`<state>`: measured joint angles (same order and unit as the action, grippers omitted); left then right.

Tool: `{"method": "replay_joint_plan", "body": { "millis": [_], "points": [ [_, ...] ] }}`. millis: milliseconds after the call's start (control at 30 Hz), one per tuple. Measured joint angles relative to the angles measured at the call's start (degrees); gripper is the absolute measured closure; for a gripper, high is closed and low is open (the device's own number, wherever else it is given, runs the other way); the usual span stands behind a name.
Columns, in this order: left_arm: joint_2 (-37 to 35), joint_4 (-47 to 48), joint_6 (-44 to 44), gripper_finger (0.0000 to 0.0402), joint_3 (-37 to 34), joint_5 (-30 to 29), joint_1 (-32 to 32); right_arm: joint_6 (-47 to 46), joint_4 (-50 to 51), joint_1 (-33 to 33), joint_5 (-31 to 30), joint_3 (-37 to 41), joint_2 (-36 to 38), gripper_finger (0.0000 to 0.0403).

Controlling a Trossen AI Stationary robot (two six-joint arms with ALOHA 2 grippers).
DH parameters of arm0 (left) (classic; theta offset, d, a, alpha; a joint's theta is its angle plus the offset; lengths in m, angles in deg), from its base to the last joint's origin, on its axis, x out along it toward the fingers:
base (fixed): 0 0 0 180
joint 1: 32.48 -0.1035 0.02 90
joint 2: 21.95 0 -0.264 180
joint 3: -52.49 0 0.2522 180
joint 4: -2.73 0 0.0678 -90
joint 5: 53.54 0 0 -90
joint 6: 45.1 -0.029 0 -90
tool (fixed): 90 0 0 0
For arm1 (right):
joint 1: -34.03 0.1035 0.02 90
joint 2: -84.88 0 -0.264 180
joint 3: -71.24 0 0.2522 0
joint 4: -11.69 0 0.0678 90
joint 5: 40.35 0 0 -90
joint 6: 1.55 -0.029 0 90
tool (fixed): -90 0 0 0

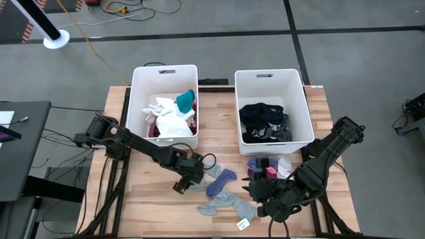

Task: Sort clothes
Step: Put the gray sock into the right white bin

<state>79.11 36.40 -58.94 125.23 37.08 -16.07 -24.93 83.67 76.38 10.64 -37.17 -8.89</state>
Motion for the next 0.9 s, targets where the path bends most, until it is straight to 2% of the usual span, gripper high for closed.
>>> {"method": "replay_joint_plan", "body": {
  "millis": [200, 367, 467, 667, 700, 900],
  "points": [
    [3.2, -0.61, -0.48, 0.0164, 0.16, 2.94, -0.09, -0.13, -0.5, 0.0, 0.0, 0.0, 0.0, 0.0275],
    [7.37, -1.28, -0.55, 0.0202, 0.65, 3.84, -0.05, -0.14, -0.82, 0.0, -0.02, 0.02, 0.0, 0.0275],
    [8.04, -1.72, -0.74, 0.0248, 0.64, 4.07, 0.24, -0.13, -0.85, -0.01, -0.02, 0.02, 0.0, 0.0275],
    [7.97, -1.33, -4.18, 0.0376, 1.78, 3.61, 1.11, -0.11, -0.81, -0.09, -0.02, 0.02, 0.0, 0.0275],
    [7.97, -1.16, -4.88, 0.0387, 2.23, 3.3, 1.32, -0.11, -0.81, -0.09, -0.04, 0.02, 0.0, 0.0275],
    [7.71, 2.49, -7.36, 0.0393, 5.46, -0.25, 2.38, -0.15, -1.08, -0.04, -0.03, 0.02, 0.0, 0.0275]
  ]
}}
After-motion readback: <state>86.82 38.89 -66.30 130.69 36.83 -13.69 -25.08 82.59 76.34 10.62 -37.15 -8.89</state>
